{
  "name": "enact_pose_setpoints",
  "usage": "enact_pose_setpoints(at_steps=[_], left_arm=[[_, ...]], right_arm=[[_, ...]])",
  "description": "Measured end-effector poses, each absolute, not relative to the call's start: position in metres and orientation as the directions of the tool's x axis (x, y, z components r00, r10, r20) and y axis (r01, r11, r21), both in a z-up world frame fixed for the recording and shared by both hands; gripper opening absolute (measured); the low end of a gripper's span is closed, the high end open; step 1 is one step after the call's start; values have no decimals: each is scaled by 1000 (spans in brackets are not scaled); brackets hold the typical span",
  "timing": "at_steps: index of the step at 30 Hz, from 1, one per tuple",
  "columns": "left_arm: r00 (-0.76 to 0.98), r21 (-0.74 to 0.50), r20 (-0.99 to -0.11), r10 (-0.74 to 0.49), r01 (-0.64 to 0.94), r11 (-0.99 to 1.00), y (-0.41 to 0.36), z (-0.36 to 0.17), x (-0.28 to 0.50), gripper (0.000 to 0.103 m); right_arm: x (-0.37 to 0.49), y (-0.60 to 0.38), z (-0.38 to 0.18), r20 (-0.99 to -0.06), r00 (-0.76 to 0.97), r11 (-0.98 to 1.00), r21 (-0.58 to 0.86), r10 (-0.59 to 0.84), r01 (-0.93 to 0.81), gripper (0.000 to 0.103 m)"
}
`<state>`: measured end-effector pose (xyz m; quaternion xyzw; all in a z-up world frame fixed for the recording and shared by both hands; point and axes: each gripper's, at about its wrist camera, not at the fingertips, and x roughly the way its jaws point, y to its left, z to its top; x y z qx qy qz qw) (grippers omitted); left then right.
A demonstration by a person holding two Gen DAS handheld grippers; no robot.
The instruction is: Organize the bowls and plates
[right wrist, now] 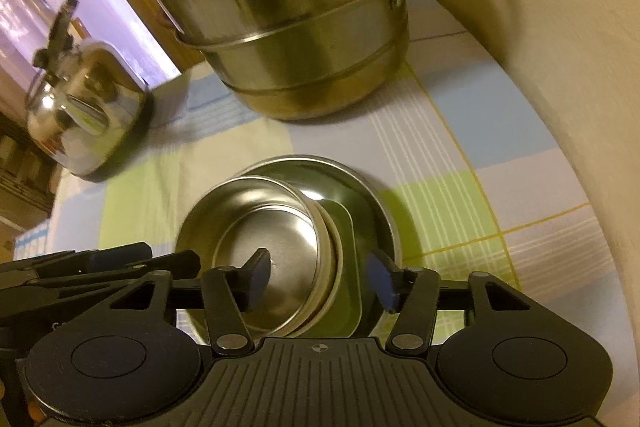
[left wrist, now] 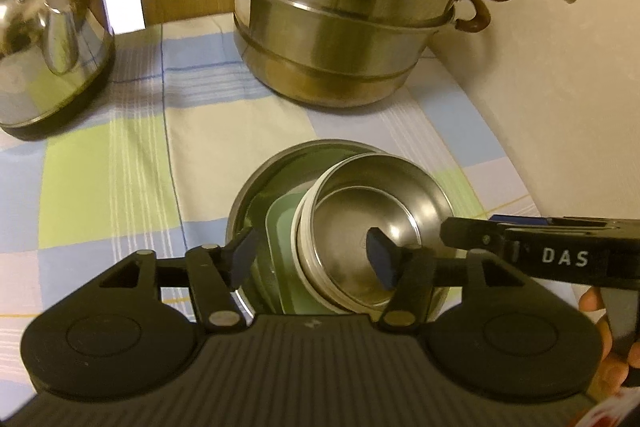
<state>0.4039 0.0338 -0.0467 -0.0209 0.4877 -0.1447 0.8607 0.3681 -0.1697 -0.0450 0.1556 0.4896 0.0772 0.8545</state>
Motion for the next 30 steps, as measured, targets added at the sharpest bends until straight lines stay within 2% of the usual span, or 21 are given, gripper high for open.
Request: enact_pose_setpoints(at_steps=[9, 14, 19, 26, 30], left_arm=[[557, -141, -790, -256, 241, 960, 39, -20, 358, 76], [596, -112, -769, -233, 234, 966, 42, -6, 324, 83], [622, -102, -753, -216, 214, 971, 46, 5, 289, 85], [667, -76, -722, -184, 187, 979, 49, 16, 238, 87], [694, -52, -703, -157, 170, 984, 48, 20, 211, 92]], right_arm=[[322, -181, -21, -719, 612, 925, 376, 328, -53, 75], [287, -187, -9, -672, 665, 926, 370, 324, -77, 77], [252, -196, -3, -638, 694, 916, 392, 334, -81, 78], [206, -200, 1, -636, 713, 937, 338, 294, -84, 78], [180, -203, 0, -635, 711, 936, 339, 303, -95, 78]])
